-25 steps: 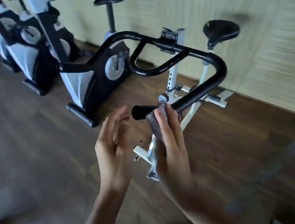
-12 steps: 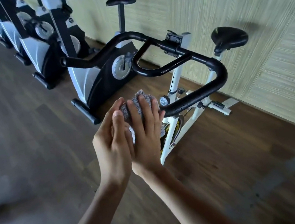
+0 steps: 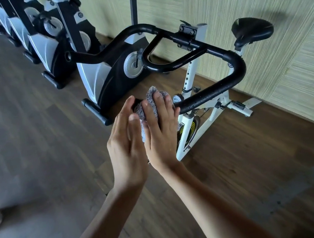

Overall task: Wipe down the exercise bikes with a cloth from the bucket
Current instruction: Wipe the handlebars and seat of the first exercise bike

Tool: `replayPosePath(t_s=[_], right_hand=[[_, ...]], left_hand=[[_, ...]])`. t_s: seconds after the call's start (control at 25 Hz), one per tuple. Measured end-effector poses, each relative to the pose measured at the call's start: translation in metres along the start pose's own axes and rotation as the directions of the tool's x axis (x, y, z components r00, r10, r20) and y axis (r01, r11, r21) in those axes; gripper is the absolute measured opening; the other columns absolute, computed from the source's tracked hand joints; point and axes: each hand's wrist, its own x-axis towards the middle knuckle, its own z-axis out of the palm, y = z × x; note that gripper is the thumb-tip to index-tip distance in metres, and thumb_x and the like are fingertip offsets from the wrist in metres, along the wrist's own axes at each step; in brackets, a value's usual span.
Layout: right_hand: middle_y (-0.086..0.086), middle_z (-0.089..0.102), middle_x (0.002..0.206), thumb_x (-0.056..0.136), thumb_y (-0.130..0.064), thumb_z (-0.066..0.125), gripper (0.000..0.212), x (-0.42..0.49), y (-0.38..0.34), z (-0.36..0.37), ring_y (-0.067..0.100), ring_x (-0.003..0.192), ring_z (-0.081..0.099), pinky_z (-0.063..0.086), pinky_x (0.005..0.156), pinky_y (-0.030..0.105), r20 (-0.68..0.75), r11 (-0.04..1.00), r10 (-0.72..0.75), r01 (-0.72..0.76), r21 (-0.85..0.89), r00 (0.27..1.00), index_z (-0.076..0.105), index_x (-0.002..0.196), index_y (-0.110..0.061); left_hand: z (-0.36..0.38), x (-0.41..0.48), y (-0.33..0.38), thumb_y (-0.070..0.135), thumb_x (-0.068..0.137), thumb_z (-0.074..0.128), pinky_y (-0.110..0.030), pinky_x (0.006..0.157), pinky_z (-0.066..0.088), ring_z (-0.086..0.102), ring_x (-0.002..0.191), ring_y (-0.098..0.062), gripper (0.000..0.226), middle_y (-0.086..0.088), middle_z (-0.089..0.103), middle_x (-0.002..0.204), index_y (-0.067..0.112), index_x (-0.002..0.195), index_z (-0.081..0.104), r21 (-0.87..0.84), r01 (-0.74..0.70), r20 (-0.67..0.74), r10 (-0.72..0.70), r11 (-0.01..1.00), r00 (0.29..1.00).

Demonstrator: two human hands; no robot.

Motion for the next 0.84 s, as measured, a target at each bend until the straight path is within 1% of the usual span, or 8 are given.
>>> replayPosePath(t_s=[0.12, 0.24, 0.36, 0.48, 0.6, 0.68, 0.72, 0.84], right_hand=[[0.003, 0.023, 0.159, 0.108, -0.028, 0.037, 0.046, 0.0, 0.012, -0.005, 0.015, 0.155, 0.005, 0.013, 0.124, 0.053, 0.048, 1.0, -0.001, 0.001, 0.016, 0.999, 0.023, 0.151, -0.03], [0.008, 0.033, 0.156, 0.111, -0.029, 0.025, 0.04, -0.005, 0.048, -0.02, 0.026, 0.152, 0.018, 0.021, 0.12, 0.058, 0.082, 1.0, 0.016, -0.018, 0.024, 0.996, 0.032, 0.149, -0.02], [0.006, 0.031, 0.157, 0.109, -0.027, 0.03, 0.041, -0.007, 0.083, -0.031, 0.018, 0.155, 0.007, 0.009, 0.124, 0.048, 0.153, 0.998, -0.048, 0.054, -0.036, 0.987, 0.031, 0.15, -0.021], [0.002, 0.027, 0.158, 0.107, -0.023, 0.041, 0.047, -0.001, 0.116, -0.042, 0.02, 0.153, 0.011, 0.01, 0.124, 0.048, 0.197, 0.973, -0.19, 0.211, -0.093, 0.962, 0.028, 0.151, -0.026], [-0.001, 0.033, 0.159, 0.107, -0.017, 0.046, 0.046, 0.012, 0.144, -0.053, 0.016, 0.155, 0.007, 0.014, 0.123, 0.049, 0.185, 0.942, -0.3, 0.321, -0.096, 0.936, 0.034, 0.151, -0.026], [-0.001, 0.035, 0.158, 0.105, -0.013, 0.049, 0.048, 0.018, 0.161, -0.063, 0.015, 0.155, 0.005, 0.009, 0.125, 0.047, 0.187, 0.944, -0.309, 0.325, -0.055, 0.932, 0.037, 0.151, -0.025], [-0.001, 0.034, 0.158, 0.102, -0.008, 0.055, 0.055, 0.022, 0.171, -0.068, 0.015, 0.155, 0.003, 0.006, 0.125, 0.046, 0.194, 0.948, -0.3, 0.315, -0.048, 0.934, 0.036, 0.151, -0.025], [0.0, 0.029, 0.157, 0.096, -0.003, 0.061, 0.067, 0.035, 0.198, -0.082, 0.014, 0.155, -0.004, 0.0, 0.126, 0.044, 0.221, 0.955, -0.273, 0.292, -0.058, 0.936, 0.032, 0.152, -0.025]], left_hand=[[0.011, -0.012, -0.01, 0.019, 0.103, 0.041, -0.042, 0.123, 0.02, 0.025, 0.15, -0.022, 0.047, -0.009, 0.035, 0.157, 0.005, 0.148, 0.038, 0.297, -0.207, 0.021, 0.21, 0.932, 0.977], [0.024, -0.02, -0.02, 0.015, 0.1, 0.048, -0.045, 0.123, -0.003, 0.011, 0.153, -0.027, 0.052, -0.015, 0.027, 0.16, 0.006, 0.149, 0.037, 0.579, -0.343, 0.099, 0.353, 0.74, 0.93], [0.048, -0.023, -0.026, 0.011, 0.096, 0.054, -0.047, 0.121, -0.011, 0.008, 0.151, -0.03, 0.052, -0.017, 0.027, 0.16, 0.005, 0.146, 0.043, 0.707, -0.405, 0.182, 0.403, 0.58, 0.897], [0.084, -0.023, -0.029, 0.012, 0.098, 0.05, -0.045, 0.121, -0.014, 0.006, 0.151, -0.031, 0.051, -0.017, 0.025, 0.16, 0.004, 0.147, 0.041, 0.751, -0.344, 0.159, 0.351, 0.564, 0.923], [0.118, -0.025, -0.03, 0.013, 0.1, 0.048, -0.041, 0.121, -0.015, 0.003, 0.151, -0.034, 0.052, -0.018, 0.023, 0.161, 0.001, 0.149, 0.036, 0.779, -0.252, 0.094, 0.291, 0.574, 0.952], [0.134, -0.028, -0.03, 0.013, 0.1, 0.05, -0.041, 0.122, -0.014, -0.002, 0.151, -0.03, 0.056, -0.02, 0.022, 0.161, -0.001, 0.151, 0.031, 0.798, -0.184, 0.036, 0.259, 0.574, 0.965], [0.141, -0.029, -0.029, 0.013, 0.1, 0.05, -0.041, 0.122, -0.014, -0.003, 0.151, -0.028, 0.057, -0.02, 0.021, 0.161, 0.0, 0.152, 0.03, 0.807, -0.15, 0.009, 0.243, 0.572, 0.97], [0.16, -0.033, -0.026, 0.014, 0.1, 0.052, -0.041, 0.122, -0.014, 0.0, 0.152, -0.031, 0.06, -0.017, 0.018, 0.162, 0.001, 0.153, 0.027, 0.819, -0.088, -0.04, 0.209, 0.568, 0.977]])
